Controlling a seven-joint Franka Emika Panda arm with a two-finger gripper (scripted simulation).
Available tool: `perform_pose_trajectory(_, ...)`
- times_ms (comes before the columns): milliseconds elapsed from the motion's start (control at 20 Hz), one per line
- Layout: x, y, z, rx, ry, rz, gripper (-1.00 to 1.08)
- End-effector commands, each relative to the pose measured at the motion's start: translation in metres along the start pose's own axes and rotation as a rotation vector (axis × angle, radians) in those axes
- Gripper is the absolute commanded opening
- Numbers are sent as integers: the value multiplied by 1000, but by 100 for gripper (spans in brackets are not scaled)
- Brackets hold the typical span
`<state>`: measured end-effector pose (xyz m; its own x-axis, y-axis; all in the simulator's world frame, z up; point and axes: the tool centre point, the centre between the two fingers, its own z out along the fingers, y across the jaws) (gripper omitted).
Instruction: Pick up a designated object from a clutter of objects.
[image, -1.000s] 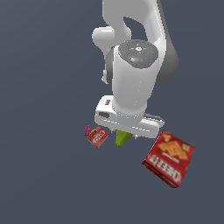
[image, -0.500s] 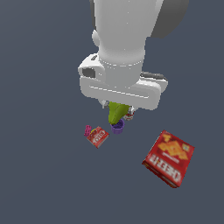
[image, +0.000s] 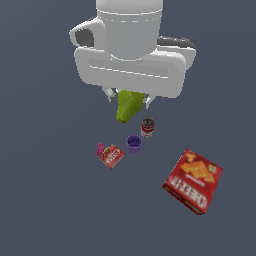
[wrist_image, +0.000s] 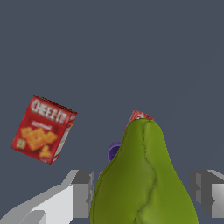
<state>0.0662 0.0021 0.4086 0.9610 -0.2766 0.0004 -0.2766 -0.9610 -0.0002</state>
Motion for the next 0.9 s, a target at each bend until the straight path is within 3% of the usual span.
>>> perform_pose_trajectory(0,-1,2,-9,0,0,-1,-100)
perform_pose_trajectory(850,10,19,-27,0,-1,-1,-100)
